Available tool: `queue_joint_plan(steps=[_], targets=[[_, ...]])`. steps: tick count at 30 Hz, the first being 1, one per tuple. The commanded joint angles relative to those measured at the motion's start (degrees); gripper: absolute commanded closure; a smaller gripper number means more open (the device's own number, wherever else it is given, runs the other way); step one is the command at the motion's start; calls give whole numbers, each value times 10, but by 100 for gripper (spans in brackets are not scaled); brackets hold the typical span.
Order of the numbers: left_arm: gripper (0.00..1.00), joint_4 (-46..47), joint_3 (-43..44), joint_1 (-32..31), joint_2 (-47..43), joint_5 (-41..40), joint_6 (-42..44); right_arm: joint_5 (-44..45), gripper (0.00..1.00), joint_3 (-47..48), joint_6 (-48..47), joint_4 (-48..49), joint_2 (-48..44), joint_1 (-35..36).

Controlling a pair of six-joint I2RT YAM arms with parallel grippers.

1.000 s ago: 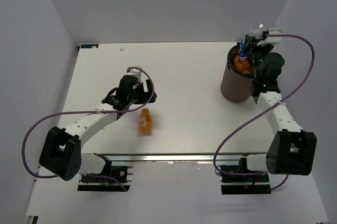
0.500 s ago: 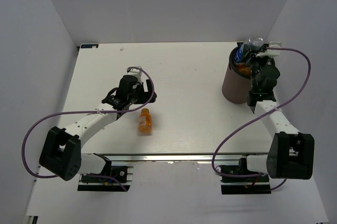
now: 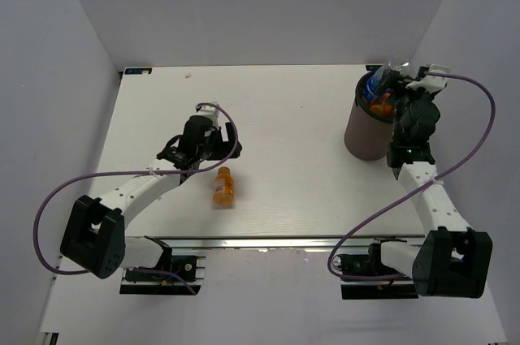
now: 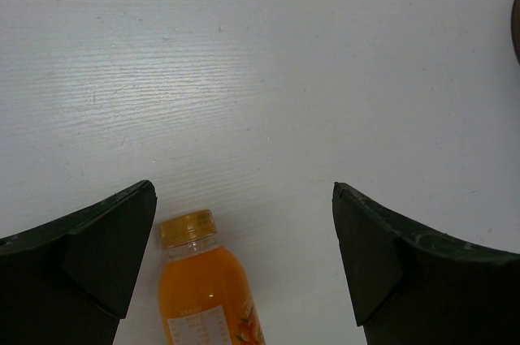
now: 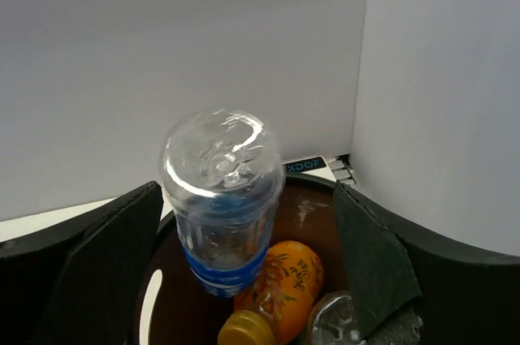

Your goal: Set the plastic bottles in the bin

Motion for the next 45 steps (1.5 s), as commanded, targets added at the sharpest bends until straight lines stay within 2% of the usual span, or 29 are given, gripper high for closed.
queue_joint_plan(steps=[1, 6, 17, 20, 23, 24, 26, 29, 30, 33, 38, 42, 45], targets=[[2, -3, 11, 1, -22, 6, 3, 39, 11, 46, -7, -38, -35, -1], [2, -14, 9, 1, -28, 0, 0, 60, 11, 90, -36, -100, -49, -1], [2, -25, -33, 1, -46, 10, -50, -7, 11, 123, -61, -170, -75, -1], [2, -28, -56, 1, -52, 10, -68, -44, 11, 133, -69, -188, -67, -1], [2, -28, -75, 1, -59, 10, -83, -125, 12, 151, -76, -217, -52, -1], [2, -27, -82, 1, -62, 10, -90, -189, 13, 159, -78, -230, -43, -1], [2, -29, -85, 1, -63, 11, -94, -209, 17, 183, -68, -274, -25, 1], [2, -35, -85, 1, -64, 8, -98, -165, 18, 186, -67, -305, -17, 3], [2, -35, -85, 1, -66, 4, -98, -122, 20, 180, -68, -311, -18, 3], [2, -42, -79, 1, -70, -10, -95, -72, 23, 141, -69, -307, -33, 3], [2, -41, -71, 1, -72, -1, -93, -37, 26, 112, -64, -319, -47, 3], [2, -38, -74, 1, -71, -3, -94, 36, 26, 112, -68, -342, -59, 3], [2, -36, -72, 1, -70, 2, -94, 28, 26, 111, -69, -344, -73, 2]])
